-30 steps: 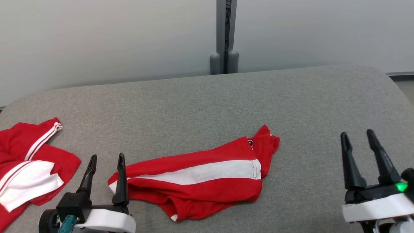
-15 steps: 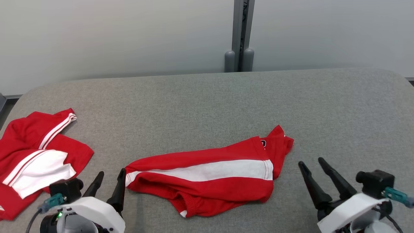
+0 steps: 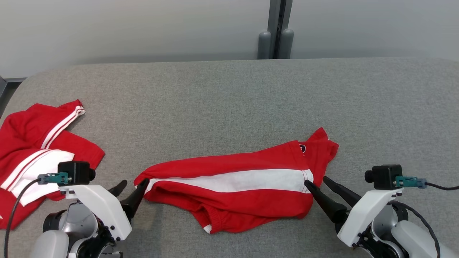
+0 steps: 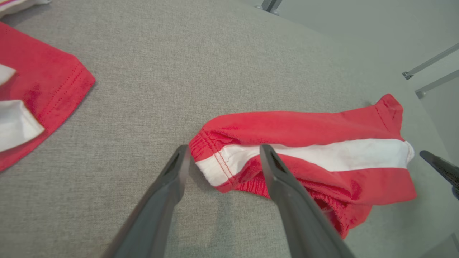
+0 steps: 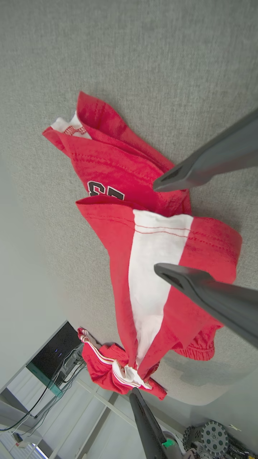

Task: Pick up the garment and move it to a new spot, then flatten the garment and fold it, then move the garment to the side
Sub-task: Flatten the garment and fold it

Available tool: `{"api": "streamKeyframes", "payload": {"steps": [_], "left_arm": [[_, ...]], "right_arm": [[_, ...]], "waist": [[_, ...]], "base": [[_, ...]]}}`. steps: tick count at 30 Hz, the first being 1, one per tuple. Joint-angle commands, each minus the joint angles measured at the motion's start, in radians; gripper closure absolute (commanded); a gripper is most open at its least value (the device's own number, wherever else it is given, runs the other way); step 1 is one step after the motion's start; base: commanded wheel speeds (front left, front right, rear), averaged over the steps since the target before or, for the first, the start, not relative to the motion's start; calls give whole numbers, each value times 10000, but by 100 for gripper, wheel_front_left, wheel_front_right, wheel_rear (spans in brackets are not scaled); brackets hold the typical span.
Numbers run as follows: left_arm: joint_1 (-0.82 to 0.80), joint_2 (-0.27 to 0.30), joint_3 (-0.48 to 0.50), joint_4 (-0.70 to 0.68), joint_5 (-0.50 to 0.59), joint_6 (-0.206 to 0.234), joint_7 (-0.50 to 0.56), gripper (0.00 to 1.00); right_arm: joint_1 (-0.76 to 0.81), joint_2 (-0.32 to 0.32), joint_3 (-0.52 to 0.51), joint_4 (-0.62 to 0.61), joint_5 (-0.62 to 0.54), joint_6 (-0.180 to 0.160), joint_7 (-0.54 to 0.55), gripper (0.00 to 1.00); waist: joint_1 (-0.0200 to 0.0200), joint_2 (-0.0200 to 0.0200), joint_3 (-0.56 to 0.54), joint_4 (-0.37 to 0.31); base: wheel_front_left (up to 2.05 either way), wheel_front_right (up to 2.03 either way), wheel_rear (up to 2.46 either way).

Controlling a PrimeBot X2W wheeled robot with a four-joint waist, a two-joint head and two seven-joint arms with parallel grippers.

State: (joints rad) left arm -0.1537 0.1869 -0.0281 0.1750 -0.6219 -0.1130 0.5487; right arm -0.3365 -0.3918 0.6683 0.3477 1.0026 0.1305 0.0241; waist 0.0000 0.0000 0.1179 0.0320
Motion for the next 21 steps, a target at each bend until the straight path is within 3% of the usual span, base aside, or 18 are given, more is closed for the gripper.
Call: {"api": "streamKeyframes", "payload": {"steps": [1, 12, 21], "left_arm": [[-152, 86, -82, 17, -270, -58, 350, 0], [-638, 794, -264, 260, -1109, -60, 2349, 0], [-908, 616, -153, 451, -1936, -101, 2655, 0]], "right_arm": [[-211, -118, 146, 95, 241, 5, 85, 0], [-1016, -284, 1173, 413, 1152, 5, 105, 0], [-1503, -423, 1941, 421, 1478, 5, -368, 0]], "waist": [[0, 0, 88, 6], [0, 0, 353, -87], [0, 0, 604, -186]], "base": [[0, 0, 0], [0, 0, 0], [0, 0, 0]]}}
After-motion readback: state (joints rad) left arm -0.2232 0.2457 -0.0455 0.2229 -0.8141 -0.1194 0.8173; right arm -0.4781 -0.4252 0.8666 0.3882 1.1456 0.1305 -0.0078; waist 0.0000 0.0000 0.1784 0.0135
